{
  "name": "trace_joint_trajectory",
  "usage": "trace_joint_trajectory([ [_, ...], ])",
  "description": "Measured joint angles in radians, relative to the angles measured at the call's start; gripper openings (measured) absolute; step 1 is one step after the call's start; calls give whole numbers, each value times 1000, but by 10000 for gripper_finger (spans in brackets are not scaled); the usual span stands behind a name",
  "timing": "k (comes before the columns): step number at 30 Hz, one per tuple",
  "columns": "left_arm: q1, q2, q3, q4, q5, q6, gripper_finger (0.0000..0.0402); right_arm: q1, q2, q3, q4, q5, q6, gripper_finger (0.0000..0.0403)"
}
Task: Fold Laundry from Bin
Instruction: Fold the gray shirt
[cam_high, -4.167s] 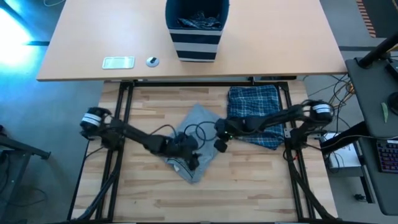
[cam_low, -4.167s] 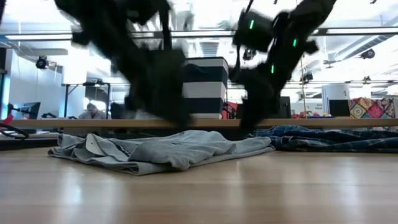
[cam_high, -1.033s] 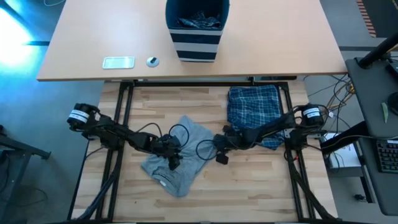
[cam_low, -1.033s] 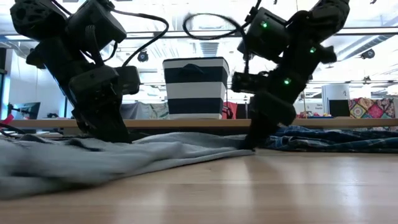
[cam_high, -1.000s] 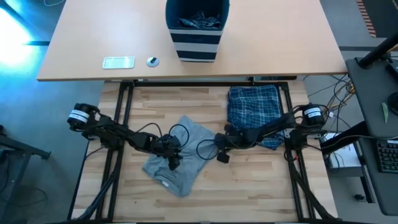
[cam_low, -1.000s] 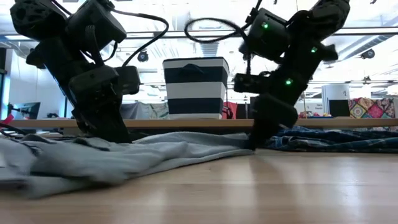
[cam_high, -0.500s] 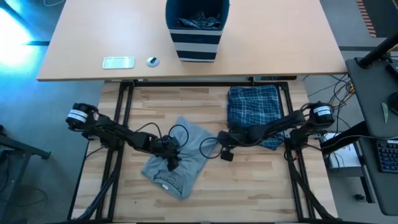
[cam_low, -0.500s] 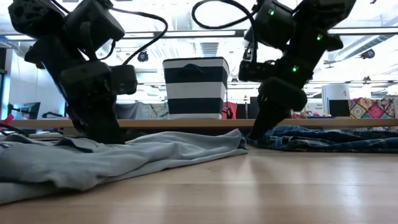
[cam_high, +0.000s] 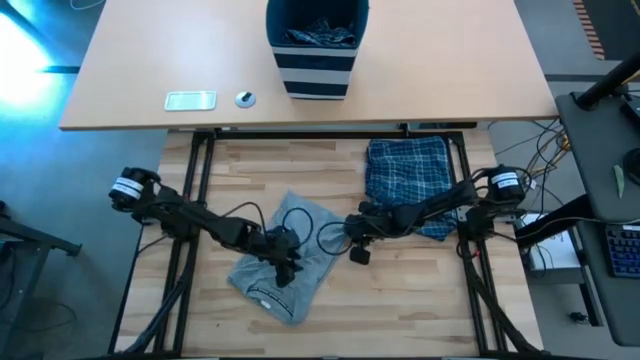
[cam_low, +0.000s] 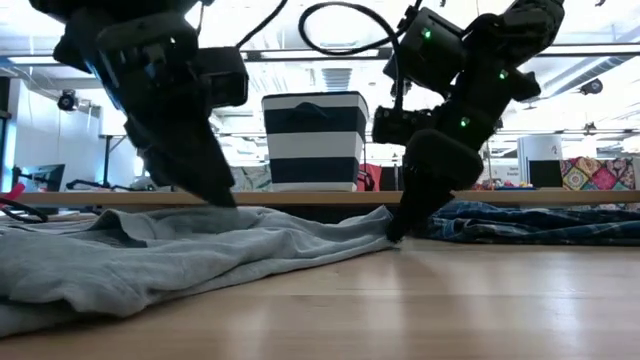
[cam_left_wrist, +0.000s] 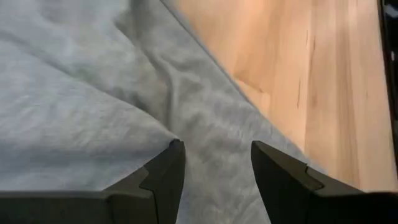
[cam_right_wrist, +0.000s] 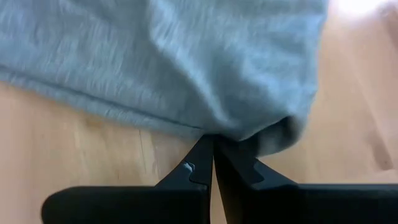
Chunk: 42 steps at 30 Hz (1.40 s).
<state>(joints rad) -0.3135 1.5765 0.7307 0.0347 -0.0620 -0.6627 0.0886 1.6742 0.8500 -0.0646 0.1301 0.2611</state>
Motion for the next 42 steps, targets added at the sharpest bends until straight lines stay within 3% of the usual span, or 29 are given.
trace_joint_trajectory([
  [4, -35, 87, 40, 1, -1, -1, 169, -5, -23, 4, -26, 1, 8, 11],
  [8, -53, 144, 93, -132, -1, 0, 169, -11, -21, 4, -29, 5, 1, 11],
  [12, -56, 144, 113, -210, -1, 7, 168, -16, -21, 5, -22, 91, -27, 11],
  [15, -56, 121, 108, -239, -2, 7, 168, -24, -22, 6, -3, 146, -42, 11],
  [20, -55, 37, 107, -287, -25, -15, 172, -44, -23, 6, -21, 151, -50, 11],
  [24, -49, -71, 108, -352, -45, -44, 200, -44, -59, 14, -114, 151, -52, 11],
  [27, -37, -149, 104, -464, -143, -60, 231, -35, -113, 29, -147, 150, -18, 11],
  [31, 13, -204, 34, -474, -205, -83, 257, -11, -143, 29, 30, 102, 41, 11],
  [36, 74, -172, -89, -435, -220, -103, 251, 18, -28, 31, 305, 44, 96, 11],
  [42, 107, -132, -176, -411, -257, -150, 235, 45, 133, 94, 321, 35, 133, 11],
])
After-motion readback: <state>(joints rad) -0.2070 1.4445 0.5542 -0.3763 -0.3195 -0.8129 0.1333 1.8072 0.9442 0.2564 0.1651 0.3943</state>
